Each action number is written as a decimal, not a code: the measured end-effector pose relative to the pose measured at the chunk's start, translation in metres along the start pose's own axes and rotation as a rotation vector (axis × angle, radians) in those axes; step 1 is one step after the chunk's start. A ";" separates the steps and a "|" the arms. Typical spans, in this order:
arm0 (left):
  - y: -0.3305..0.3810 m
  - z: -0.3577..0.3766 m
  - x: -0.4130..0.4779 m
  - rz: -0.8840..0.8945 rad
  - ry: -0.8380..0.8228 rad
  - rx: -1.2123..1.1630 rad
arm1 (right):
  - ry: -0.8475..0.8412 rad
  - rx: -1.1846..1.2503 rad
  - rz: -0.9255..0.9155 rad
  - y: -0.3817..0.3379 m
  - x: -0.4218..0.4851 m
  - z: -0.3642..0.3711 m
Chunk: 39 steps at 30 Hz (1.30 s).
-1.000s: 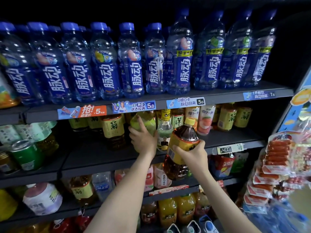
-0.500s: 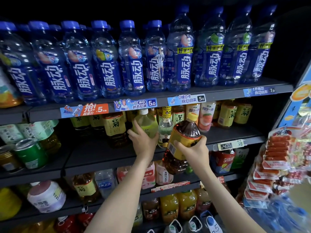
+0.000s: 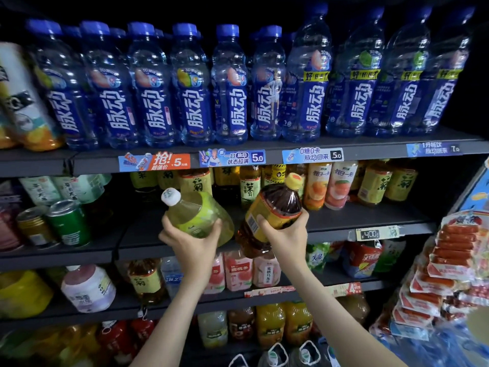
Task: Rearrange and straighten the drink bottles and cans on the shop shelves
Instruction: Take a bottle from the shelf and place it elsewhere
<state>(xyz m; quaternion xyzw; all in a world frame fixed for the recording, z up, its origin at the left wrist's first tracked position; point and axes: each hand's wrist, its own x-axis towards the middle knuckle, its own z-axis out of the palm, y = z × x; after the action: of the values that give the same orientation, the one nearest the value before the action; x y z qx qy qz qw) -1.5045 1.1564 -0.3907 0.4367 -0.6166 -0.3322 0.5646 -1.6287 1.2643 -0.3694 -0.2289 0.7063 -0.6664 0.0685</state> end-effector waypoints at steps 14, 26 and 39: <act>0.008 -0.079 0.042 -0.160 0.040 -0.111 | -0.103 -0.309 -0.061 -0.018 0.032 0.094; 0.015 -0.103 0.065 -0.249 -0.026 -0.202 | -0.255 -0.430 0.047 -0.024 0.080 0.137; 0.034 -0.141 0.084 -0.519 -0.362 -0.137 | -1.069 -0.149 0.167 -0.114 -0.038 0.118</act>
<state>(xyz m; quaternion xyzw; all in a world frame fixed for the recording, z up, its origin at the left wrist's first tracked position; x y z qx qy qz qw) -1.3694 1.1044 -0.3061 0.4743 -0.5513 -0.5778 0.3704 -1.5213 1.1722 -0.2786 -0.4833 0.6341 -0.3978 0.4541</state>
